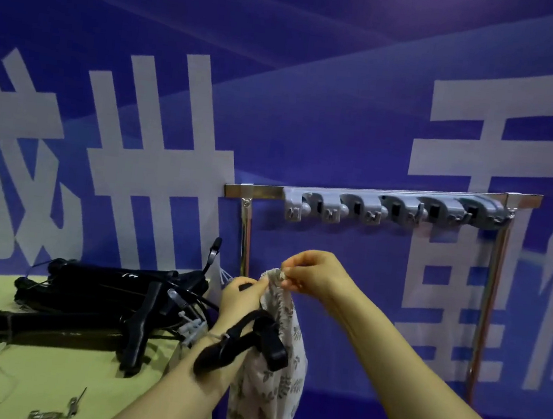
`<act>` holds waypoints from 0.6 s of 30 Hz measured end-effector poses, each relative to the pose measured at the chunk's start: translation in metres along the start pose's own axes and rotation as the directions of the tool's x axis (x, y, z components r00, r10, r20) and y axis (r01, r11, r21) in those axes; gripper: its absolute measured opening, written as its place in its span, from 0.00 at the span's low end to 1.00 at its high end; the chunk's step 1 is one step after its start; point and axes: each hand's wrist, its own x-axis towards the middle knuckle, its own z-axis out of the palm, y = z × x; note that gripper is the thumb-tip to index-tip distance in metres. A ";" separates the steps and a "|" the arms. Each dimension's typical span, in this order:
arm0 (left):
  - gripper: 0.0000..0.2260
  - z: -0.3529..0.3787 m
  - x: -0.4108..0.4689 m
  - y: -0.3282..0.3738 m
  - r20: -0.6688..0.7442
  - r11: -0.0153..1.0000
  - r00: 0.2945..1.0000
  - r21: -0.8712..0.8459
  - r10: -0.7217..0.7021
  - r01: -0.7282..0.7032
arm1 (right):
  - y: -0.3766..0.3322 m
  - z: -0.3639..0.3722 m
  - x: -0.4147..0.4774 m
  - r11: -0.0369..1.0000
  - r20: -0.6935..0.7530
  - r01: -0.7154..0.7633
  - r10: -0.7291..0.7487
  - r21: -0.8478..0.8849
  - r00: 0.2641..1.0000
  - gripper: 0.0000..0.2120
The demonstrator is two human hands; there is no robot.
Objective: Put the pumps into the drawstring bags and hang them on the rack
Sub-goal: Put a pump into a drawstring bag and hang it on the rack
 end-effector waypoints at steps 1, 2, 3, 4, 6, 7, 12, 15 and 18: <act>0.14 0.002 0.004 -0.001 -0.008 1.000 1.000 0.026 0.004 -0.004 | -0.001 -0.003 0.004 0.997 -0.035 0.028 -0.030 -0.074 0.999 0.10; 0.16 0.003 0.007 -0.001 -0.021 0.998 1.000 0.055 0.009 -0.007 | -0.003 -0.005 0.008 0.992 -0.067 0.045 -0.053 -0.115 0.996 0.11; 0.18 0.005 0.010 -0.001 -0.036 0.997 0.999 0.081 0.020 -0.017 | -0.003 -0.006 0.012 0.990 -0.098 0.057 -0.070 -0.126 0.993 0.11; 0.19 0.006 0.013 -0.001 -0.044 0.994 0.999 0.105 0.023 -0.018 | -0.003 -0.007 0.016 0.990 -0.122 0.072 -0.087 -0.121 0.989 0.11; 0.21 0.010 0.019 -0.001 -0.060 0.989 0.997 0.139 0.049 -0.040 | -0.003 -0.008 0.023 0.989 -0.153 0.110 -0.125 -0.103 0.980 0.10; 0.22 0.011 0.021 -0.001 -0.064 0.986 0.996 0.156 0.067 -0.057 | -0.003 -0.008 0.026 0.988 -0.162 0.131 -0.143 -0.086 0.976 0.10; 0.21 0.015 0.032 -0.002 -0.080 0.981 0.997 0.194 0.012 0.004 | -0.007 -0.011 0.040 0.972 -0.194 0.211 -0.190 0.098 0.963 0.08; 0.17 0.019 0.034 -0.002 -0.099 0.984 0.995 0.178 -0.013 0.031 | -0.014 -0.013 0.053 0.943 -0.207 0.280 -0.242 0.180 0.948 0.09; 0.19 0.023 0.037 -0.006 -0.116 0.990 0.993 0.143 0.007 0.009 | -0.024 -0.015 0.068 0.942 -0.182 0.325 -0.306 0.088 0.935 0.07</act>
